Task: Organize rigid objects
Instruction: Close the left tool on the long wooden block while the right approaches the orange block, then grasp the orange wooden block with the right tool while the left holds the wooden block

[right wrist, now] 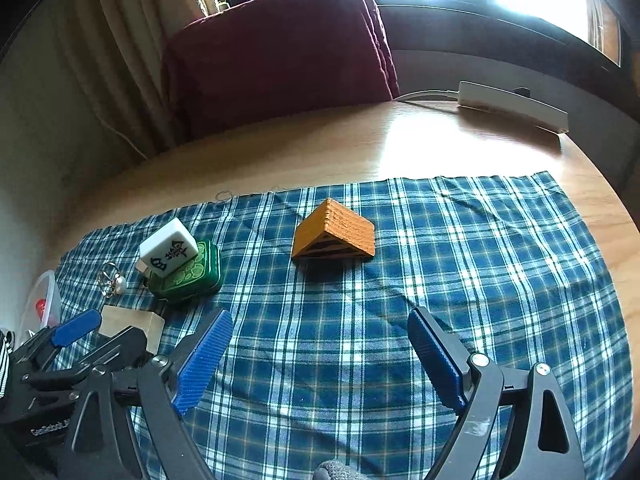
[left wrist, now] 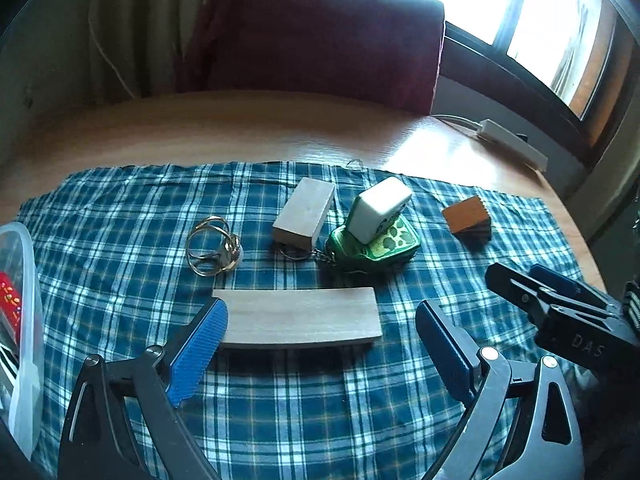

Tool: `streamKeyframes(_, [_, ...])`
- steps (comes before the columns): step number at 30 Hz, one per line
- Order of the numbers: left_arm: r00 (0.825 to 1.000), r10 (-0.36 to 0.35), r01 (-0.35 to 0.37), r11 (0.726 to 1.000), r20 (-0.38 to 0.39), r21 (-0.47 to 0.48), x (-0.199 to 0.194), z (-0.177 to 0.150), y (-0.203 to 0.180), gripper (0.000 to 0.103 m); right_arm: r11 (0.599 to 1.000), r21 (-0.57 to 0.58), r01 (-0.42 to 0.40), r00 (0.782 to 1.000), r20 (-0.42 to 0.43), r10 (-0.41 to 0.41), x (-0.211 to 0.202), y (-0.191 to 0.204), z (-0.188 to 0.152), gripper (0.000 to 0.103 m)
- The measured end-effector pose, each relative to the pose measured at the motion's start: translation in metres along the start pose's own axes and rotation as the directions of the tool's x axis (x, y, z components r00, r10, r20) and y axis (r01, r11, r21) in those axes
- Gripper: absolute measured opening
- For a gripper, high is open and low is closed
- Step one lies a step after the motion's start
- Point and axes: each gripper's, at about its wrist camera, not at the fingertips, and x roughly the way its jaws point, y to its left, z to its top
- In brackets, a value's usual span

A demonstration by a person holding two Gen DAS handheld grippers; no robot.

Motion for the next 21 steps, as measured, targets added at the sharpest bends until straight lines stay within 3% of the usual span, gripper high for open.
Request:
streamKeyframes(5, [0.997,0.079,-0.079,0.996,0.000,0.028,0.009,0.000,-0.002,0.096,1.000,-0.004,-0.002,1.000,-0.004,0.002,0.002,0.003,-0.001,0.092])
streamKeyframes(8, [0.996,0.079,-0.079,0.997,-0.047,-0.001,0.024,-0.003,0.003,0.097,1.000,-0.007,0.001,1.000,-0.006,-0.001,0.005,0.007,-0.003,0.092])
streamKeyframes(10, [0.995,0.089,-0.089,0.996,-0.039,0.008,0.026,-0.004,0.002,0.098,1.000,-0.008,0.001,1.000,-0.006,-0.001,0.004,0.008,-0.004,0.092])
streamKeyframes(21, [1.000,0.030,-0.030,0.998,0.002,-0.049,0.026,-0.004,0.005,0.092,1.000,0.011,0.021,1.000,-0.007,-0.020,0.006,-0.004,0.001,0.092])
